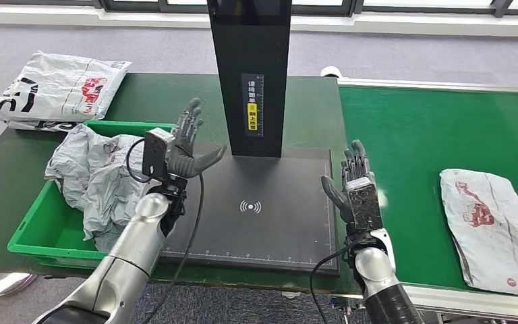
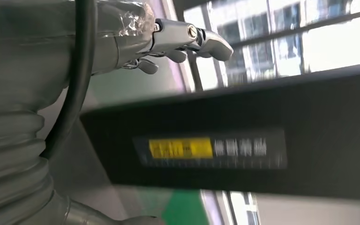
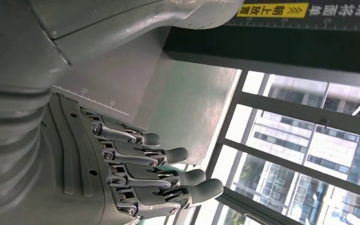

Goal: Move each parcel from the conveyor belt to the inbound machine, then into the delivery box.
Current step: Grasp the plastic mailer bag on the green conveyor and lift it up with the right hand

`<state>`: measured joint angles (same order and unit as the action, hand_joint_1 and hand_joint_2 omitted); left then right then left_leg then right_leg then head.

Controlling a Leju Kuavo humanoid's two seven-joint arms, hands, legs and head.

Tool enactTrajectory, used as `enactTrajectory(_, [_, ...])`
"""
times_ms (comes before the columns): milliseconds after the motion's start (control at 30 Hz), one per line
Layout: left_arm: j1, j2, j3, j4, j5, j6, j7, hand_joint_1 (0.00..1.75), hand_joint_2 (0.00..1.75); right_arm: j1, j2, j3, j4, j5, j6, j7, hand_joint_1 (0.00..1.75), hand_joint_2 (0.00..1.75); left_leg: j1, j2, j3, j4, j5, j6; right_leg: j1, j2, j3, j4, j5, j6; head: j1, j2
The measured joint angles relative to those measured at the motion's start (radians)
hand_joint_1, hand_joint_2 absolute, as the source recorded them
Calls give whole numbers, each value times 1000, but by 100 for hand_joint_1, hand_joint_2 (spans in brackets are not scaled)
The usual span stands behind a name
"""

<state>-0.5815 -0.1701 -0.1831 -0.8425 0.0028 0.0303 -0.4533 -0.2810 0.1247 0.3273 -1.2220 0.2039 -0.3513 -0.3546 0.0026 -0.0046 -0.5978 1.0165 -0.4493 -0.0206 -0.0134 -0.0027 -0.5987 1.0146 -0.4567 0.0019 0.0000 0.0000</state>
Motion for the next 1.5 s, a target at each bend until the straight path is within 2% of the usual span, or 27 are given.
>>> enactTrajectory(133, [0,-50,-53,52,39,-15,-4,0,175,-4,17,22,30,24,-28,-3,0,175,0,0,0,0,0,0,-1,1,0,0,0,0,0,0])
enactTrajectory(233, [-8,-78,-81,105,36,9,-3,0,175,-10,27,31,59,31,-39,-6,0,175,0,0,0,0,0,0,-2,1,0,0,0,0,0,0])
enactTrajectory(500, [-27,-113,-146,216,-11,98,-25,0,175,-23,43,44,126,63,-66,-19,0,175,0,0,0,0,0,0,-1,1,0,0,0,0,0,0])
enactTrajectory(667, [-30,-122,-156,253,-5,146,-49,0,175,-31,45,43,154,127,-150,-31,0,175,0,0,0,0,0,0,-1,1,-1,0,0,0,0,0])
enactTrajectory(833, [-30,-126,-156,271,-6,179,-59,0,175,-40,39,36,175,207,-279,-3,0,175,0,1,0,0,0,0,-1,1,-1,0,0,0,0,0])
enactTrajectory(967, [-31,-124,-156,279,-19,204,-66,0,175,-43,14,-9,188,275,-336,4,0,175,0,1,0,0,0,0,-2,1,-1,0,0,1,0,0])
enactTrajectory(1100, [-31,-117,-156,280,-26,219,-71,0,175,-38,-2,-103,199,414,-347,6,0,175,0,1,0,1,0,1,-2,1,-1,0,1,1,0,0])
enactTrajectory(1367, [-31,-110,-156,281,-26,222,-73,0,175,-35,-13,-180,211,457,-349,10,0,175,0,1,0,0,0,0,-2,2,-1,0,1,1,0,0])
enactTrajectory(1500, [-32,-108,-156,282,-28,228,-75,0,175,-33,-14,-230,212,555,-349,21,0,175,0,1,0,0,0,0,-2,2,-1,0,1,1,0,0])
